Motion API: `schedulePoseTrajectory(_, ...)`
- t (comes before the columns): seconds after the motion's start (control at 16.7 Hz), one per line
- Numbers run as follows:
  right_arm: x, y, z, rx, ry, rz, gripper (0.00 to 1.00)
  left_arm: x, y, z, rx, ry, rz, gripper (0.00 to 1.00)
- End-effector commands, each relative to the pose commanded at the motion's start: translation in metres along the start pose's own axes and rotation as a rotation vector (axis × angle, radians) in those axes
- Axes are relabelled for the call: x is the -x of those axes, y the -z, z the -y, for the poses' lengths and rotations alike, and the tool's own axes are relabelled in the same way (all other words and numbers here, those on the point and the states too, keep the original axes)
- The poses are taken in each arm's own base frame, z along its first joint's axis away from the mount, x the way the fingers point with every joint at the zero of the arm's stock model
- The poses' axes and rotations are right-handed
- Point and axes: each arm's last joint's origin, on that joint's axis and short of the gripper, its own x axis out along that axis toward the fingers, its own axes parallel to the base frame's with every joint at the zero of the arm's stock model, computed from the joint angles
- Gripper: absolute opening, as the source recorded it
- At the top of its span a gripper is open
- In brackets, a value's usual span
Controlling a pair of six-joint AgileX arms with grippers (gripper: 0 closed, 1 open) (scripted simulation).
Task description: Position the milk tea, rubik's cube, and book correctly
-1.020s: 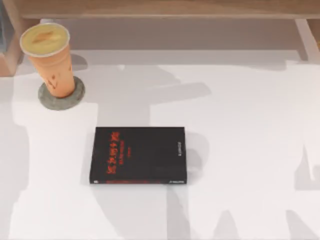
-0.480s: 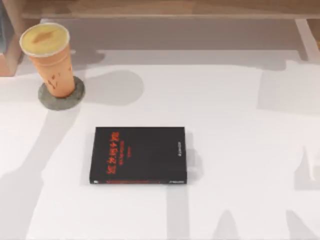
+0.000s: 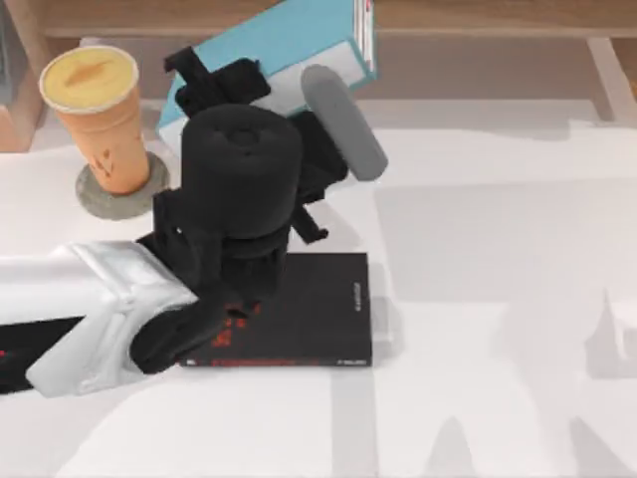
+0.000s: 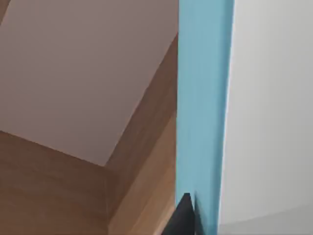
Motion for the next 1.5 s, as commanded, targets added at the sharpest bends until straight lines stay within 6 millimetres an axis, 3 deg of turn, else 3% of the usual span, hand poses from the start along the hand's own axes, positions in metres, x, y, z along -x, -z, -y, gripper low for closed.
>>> schedulePoseTrajectory(0.18,0.0,0.0,0.0,0.0,0.0,0.0,1.0,0.025,0.028,0.085,-0.278,0.204,-0.076,0.0)
schedulePoseTrajectory(0.36,0.0,0.0,0.0,0.0,0.0,0.0,1.0,0.045,0.055,0.126,-0.449,0.316,-0.121,0.0)
schedulePoseTrajectory(1.08,0.0,0.0,0.0,0.0,0.0,0.0,1.0,0.042,0.059,0.131,-0.466,0.327,-0.126,0.0)
schedulePoseTrajectory(1.5,0.0,0.0,0.0,0.0,0.0,0.0,1.0,0.042,0.059,0.131,-0.466,0.327,-0.126,0.53)
